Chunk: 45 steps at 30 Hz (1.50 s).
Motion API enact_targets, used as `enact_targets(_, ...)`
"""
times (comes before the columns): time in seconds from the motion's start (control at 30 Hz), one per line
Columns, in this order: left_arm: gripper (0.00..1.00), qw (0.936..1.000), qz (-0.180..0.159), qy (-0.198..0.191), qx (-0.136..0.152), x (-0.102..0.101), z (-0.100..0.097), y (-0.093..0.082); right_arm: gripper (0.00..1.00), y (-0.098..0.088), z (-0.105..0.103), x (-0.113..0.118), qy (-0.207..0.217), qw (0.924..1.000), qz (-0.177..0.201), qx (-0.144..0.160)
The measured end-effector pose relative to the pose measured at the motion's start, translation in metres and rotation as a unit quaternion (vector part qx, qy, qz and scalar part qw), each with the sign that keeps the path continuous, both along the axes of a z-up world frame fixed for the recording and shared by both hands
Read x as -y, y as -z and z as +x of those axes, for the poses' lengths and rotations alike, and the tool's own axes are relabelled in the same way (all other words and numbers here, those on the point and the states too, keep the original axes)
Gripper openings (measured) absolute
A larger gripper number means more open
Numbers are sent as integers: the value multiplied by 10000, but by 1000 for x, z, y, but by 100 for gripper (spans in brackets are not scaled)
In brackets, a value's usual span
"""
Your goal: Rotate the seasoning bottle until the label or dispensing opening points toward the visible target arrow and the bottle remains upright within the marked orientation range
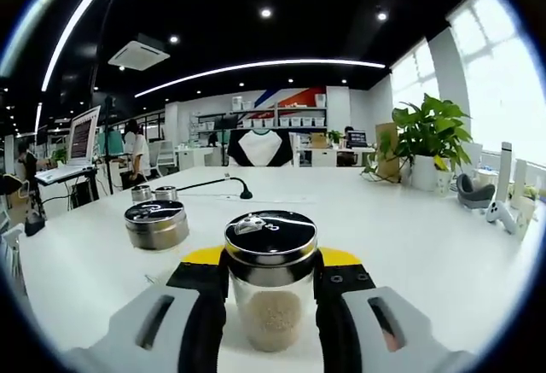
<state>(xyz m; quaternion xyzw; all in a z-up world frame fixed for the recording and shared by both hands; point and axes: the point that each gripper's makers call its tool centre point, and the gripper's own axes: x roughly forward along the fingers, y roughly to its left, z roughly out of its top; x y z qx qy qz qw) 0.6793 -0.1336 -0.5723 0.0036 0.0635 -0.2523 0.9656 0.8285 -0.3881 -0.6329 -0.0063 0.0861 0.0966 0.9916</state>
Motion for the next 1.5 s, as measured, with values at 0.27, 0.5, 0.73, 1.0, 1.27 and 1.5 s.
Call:
enact_targets(0.27,93,10000,16,-21,-4,-2,-1,0,37,-1,-1,-2,-151,9999,-25,-42)
enact_targets(0.5,93,10000,21,-6,-34,-2,-1,2,37,-1,-1,-3,-230,9997,-1,-53)
enact_targets(0.73,93,10000,4,-21,8,-4,0,0,37,0,-1,-3,-417,9991,1,-107)
enact_targets(1.0,93,10000,-21,-21,29,-5,-1,-1,37,0,-1,-3,-738,9971,-2,-162)
enact_targets(1.27,93,10000,-3,-10,24,-5,-1,0,37,-1,-3,-5,-1064,9942,6,-125)
enact_targets(1.5,93,10000,7,-32,46,-6,-3,-3,37,-2,-6,-8,-1292,9916,19,-108)
